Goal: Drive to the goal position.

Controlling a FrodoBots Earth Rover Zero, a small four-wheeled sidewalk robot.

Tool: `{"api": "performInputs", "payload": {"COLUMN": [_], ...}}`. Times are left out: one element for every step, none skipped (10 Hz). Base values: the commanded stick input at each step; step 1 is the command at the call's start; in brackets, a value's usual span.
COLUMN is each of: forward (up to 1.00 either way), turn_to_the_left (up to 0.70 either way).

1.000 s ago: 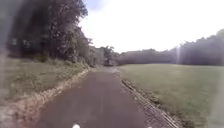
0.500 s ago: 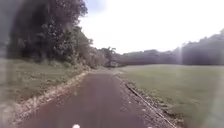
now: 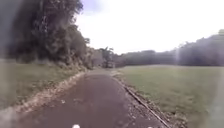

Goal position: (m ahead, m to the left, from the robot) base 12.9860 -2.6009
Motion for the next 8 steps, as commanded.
{"api": "performInputs", "payload": {"forward": [0.85, 0.85, 0.85, 0.85, 0.85, 0.85, 0.85, 0.85], "turn_to_the_left": [0.0, 0.0, 0.0, 0.0, 0.0, 0.0, 0.0, 0.0]}}
